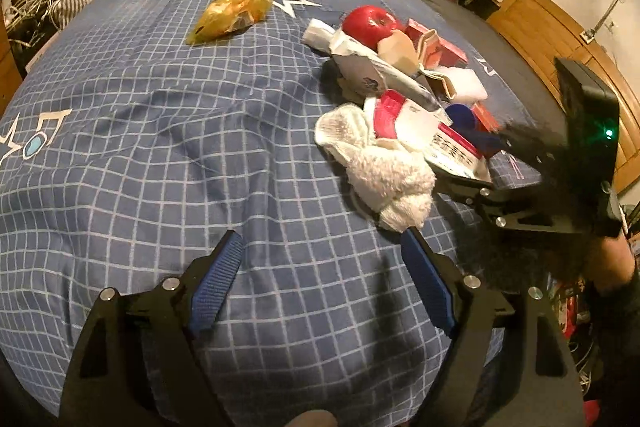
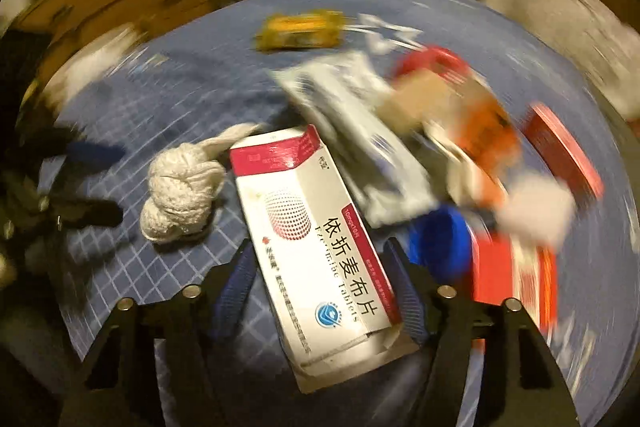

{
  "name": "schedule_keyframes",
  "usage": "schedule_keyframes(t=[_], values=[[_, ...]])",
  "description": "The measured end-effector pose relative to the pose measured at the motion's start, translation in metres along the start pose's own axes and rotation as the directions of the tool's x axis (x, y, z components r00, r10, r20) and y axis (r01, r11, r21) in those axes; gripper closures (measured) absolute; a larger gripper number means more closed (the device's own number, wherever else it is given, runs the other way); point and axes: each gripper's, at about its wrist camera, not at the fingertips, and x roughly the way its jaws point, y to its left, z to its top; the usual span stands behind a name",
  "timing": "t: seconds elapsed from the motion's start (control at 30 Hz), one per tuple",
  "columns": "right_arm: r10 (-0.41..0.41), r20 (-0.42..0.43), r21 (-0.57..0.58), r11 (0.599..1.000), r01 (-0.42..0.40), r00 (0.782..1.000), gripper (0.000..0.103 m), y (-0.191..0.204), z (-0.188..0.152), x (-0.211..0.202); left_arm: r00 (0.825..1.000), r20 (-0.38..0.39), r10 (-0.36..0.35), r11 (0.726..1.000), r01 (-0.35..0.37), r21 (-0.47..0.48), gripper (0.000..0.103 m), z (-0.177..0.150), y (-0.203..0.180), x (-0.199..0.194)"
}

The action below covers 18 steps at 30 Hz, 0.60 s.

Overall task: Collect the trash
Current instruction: 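Grasp the white towel with the left tool while the right tool grasps the white medicine box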

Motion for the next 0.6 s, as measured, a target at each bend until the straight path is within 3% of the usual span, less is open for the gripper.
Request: schedule_keyframes(t=[0.13, 0.23, 0.4, 0.6], values=[[-0.057, 0.069, 0.259, 0.965, 0.038, 0.996, 0.039, -0.008, -0.038, -0.032, 1.0, 0.016, 0.012, 1.0, -0.012, 0.004, 0.024, 0.003, -0.005, 0.005], [-0.093, 0.092, 0.364, 0.93, 0.053, 0.991, 0.036, -0.011, -0.061, -0.044, 0.999, 0.026, 0.023, 0.999, -0.024, 0.024, 0.024, 0.009, -0.016, 0.011], [-0.073, 0.054, 0.313, 0.948, 0.052, 0.996, 0.029, -0.009, -0.06, -0.047, 0.999, 0.041, 0.023, 1.0, -0.024, 0.016, 0.024, 0.027, -0.032, 0.02], [-0.041, 0.007, 0.19, 0.981, 0.039, 0.999, 0.027, -0.009, -0.048, -0.045, 0.999, 0.033, 0.024, 0.999, -0.025, 0.047, 0.024, 0.034, -0.048, 0.031]])
